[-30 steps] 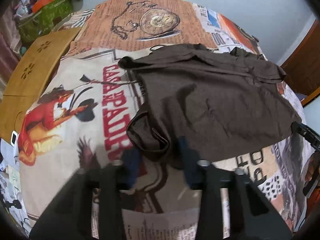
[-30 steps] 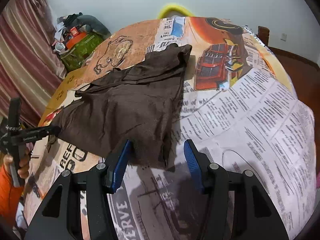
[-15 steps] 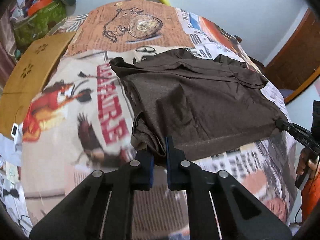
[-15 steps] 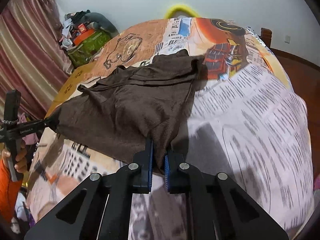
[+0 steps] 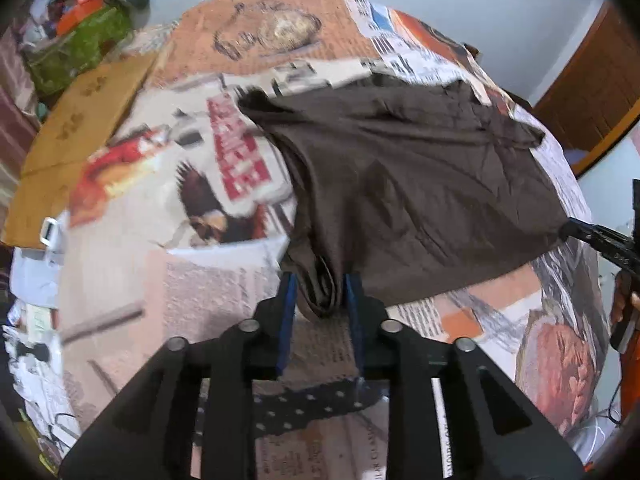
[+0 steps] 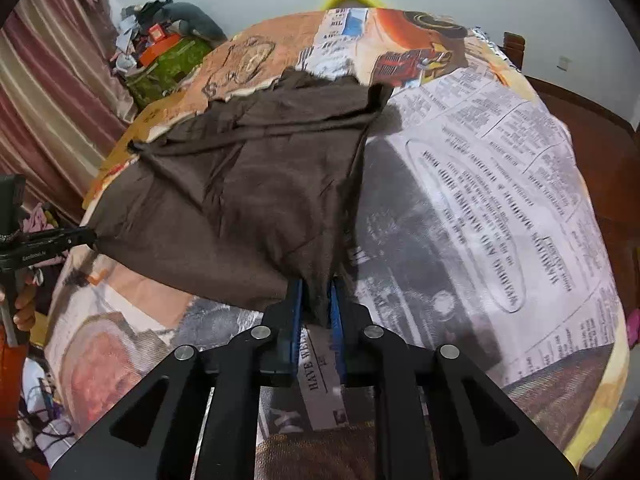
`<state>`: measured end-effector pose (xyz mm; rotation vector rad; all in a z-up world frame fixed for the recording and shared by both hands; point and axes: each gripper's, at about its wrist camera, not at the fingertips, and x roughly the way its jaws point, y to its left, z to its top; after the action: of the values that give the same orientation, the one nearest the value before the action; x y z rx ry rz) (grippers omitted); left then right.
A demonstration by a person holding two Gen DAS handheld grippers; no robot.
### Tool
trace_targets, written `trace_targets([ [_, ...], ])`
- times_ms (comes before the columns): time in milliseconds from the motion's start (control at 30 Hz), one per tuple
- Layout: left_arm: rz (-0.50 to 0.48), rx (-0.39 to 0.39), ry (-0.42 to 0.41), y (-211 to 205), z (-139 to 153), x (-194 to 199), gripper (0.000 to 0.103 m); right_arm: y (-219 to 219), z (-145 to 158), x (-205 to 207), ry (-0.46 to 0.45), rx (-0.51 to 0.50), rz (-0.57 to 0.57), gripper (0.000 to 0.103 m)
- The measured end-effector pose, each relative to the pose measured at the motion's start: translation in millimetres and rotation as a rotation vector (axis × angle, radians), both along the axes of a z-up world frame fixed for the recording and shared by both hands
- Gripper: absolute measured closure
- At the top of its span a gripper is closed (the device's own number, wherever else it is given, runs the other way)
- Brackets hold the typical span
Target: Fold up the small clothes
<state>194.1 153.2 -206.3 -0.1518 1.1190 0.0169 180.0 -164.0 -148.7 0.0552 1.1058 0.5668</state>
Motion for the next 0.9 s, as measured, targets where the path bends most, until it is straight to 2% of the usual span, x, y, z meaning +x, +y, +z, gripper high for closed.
trace_targets([
  [67,0.009,0.036,-0.037,4.7,11.1,3.4,0.072,-4.8,8.0,4.5,-0.023,0.013,-0.019,0.075],
  [167,0.031,0.054,-0.071,15.9,21.8,18.0,0.060,-6.4,19.1,13.7,-0.088,0.007,-0.035,0.064],
  [300,0.040,0.102,-0.073,26.0,20.2,47.5,0.059,0.8,19.3,33.3,-0.118,-0.028,-0.028,0.064],
  [367,0.041,0.136,-0.055,29.4,11.4,66.9,0.057,6.8,14.5,43.9,-0.124,-0.052,-0.020,0.064],
  [500,0.059,0.152,-0.016,38.5,-7.5,99.0,0.056,15.9,1.9,65.8,-0.122,-0.109,0.002,0.064],
  [600,0.027,0.181,0.025,40.6,-26.5,121.4,0.056,22.9,-6.4,80.3,-0.131,-0.154,0.026,0.063],
  [700,0.000,0.208,0.039,40.7,-39.2,135.3,0.055,31.4,-8.9,91.2,-0.142,-0.160,0.064,0.057],
  [833,-0.014,0.217,0.020,39.5,-37.0,152.5,0.053,48.6,-6.6,108.2,-0.179,-0.192,0.117,0.057],
  [900,-0.001,0.252,0.005,40.6,-32.3,164.7,0.053,58.3,-1.3,119.9,-0.222,-0.219,0.125,0.057],
])
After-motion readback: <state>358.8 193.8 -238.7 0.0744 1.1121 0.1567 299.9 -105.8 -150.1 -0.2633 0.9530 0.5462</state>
